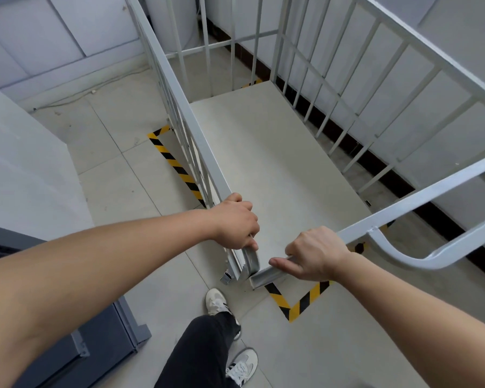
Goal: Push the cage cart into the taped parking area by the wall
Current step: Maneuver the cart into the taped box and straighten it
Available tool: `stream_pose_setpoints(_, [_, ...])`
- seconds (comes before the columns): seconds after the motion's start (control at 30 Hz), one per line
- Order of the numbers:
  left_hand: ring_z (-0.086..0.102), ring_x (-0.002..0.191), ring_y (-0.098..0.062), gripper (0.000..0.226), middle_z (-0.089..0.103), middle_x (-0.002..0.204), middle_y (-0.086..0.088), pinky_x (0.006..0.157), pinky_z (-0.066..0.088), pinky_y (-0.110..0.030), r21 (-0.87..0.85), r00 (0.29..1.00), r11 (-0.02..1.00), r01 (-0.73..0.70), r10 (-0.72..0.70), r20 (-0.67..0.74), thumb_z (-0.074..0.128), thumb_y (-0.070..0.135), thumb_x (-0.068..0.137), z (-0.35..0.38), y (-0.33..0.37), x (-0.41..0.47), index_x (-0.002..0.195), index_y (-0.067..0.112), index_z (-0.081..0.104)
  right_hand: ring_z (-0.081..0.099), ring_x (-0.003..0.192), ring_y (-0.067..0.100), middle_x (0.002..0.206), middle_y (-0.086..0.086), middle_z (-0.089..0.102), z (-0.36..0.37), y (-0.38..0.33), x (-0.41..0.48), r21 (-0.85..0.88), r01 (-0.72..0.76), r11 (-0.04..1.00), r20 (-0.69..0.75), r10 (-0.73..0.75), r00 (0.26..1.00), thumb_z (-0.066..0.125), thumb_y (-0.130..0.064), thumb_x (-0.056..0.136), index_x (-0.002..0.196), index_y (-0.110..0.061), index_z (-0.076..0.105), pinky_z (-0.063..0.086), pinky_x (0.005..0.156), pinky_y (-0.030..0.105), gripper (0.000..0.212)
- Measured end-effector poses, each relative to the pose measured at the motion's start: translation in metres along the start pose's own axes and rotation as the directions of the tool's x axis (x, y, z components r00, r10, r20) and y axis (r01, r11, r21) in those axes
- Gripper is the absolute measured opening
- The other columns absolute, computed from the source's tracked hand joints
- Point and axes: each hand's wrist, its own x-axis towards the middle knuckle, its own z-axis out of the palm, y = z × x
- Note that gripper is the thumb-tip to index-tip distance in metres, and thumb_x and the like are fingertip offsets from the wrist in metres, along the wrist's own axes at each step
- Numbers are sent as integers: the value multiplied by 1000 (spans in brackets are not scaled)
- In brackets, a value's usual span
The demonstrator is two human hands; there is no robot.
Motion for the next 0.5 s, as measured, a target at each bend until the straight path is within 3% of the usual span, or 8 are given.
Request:
stream_pose_setpoints(0.27, [43,110,-18,43,63,109,6,101,26,-38,13,999,1000,12,-13,30,36,53,96,0,-1,3,105,23,65,32,44,21,47,1,36,1,3,2,-18,26,1000,-2,-26,1000,-1,-76,74,53,-13,36,19,44,29,77])
stream_pose_setpoints(0.5, [44,109,-20,48,63,110,2,101,27,-38,26,995,1000,12,-15,104,33,55,96,-2,-3,5,110,20,64,33,45,18,52,3,41,-5,7,5,74,71,995,122,-80,989,10,-75,82,60,-10,47,21,46,31,77])
